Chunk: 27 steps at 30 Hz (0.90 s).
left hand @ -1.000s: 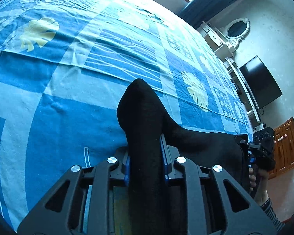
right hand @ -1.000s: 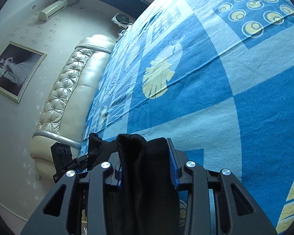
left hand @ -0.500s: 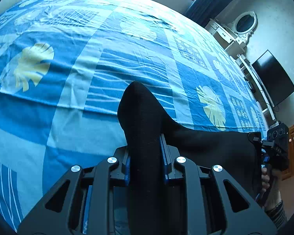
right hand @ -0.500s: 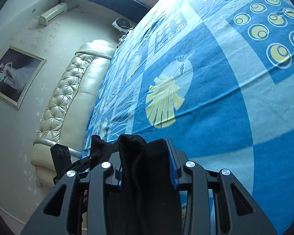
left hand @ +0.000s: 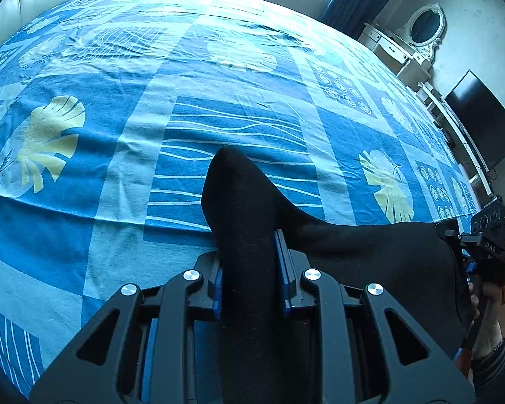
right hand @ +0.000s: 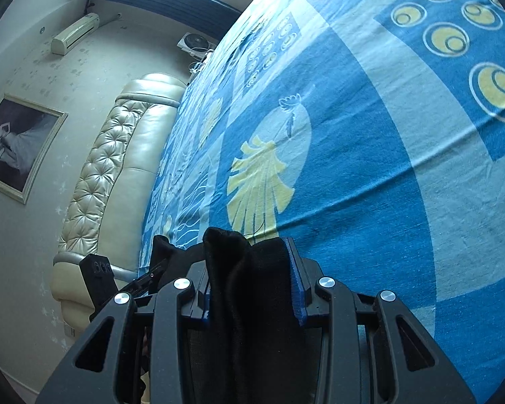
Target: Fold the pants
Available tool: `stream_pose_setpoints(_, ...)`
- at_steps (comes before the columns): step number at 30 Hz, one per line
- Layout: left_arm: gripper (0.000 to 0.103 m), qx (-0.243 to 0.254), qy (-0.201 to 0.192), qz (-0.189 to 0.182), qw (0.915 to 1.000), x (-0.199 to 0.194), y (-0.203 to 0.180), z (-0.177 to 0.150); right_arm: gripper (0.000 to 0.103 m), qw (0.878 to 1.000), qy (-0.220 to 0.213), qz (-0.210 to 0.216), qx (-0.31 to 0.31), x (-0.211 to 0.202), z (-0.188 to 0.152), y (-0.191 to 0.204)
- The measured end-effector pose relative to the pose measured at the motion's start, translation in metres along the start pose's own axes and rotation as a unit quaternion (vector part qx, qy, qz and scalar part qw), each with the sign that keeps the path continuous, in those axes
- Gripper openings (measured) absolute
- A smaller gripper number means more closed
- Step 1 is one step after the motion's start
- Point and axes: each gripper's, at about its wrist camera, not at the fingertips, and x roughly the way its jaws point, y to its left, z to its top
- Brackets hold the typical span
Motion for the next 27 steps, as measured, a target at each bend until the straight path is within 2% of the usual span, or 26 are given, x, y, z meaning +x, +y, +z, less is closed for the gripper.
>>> stream_pose_setpoints(14, 0.028, -0.001, -0.002, -0.005, 1.0, 0.004, 0.003, -0.003, 0.037, 1.0, 0.0, 0.011, 0.012, 0.0, -0.001, -0.006)
stream_pose_setpoints(17, 0.038, -0.01, -0.002, -0.022, 0.9997, -0.002, 0.007, -0.003, 0.043, 1.0, 0.005, 0.019, 0.019, -0.004, -0.001, -0.006)
stream_pose_setpoints(19, 0.051, -0.031, -0.01, -0.039, 0.9987, -0.014, 0.015, -0.007, 0.053, 0.999, 0.005, 0.025, 0.025, -0.011, -0.002, -0.002)
stream_pose_setpoints(22, 0.065, -0.063, -0.02, -0.064, 0.9958, -0.036, 0.028, -0.02, 0.062, 1.0, -0.001, 0.018, 0.023, -0.027, -0.011, 0.004)
stream_pose_setpoints(25, 0.074, -0.104, -0.016, -0.103, 0.9891, -0.057, 0.043, -0.044, 0.065, 1.0, 0.005, 0.012, 0.018, -0.044, -0.029, 0.006)
stream_pose_setpoints(27, 0.075, -0.13, -0.013, -0.119, 0.9843, -0.066, 0.05, -0.062, 0.067, 1.0, 0.011, 0.009, 0.023, -0.054, -0.044, 0.004)
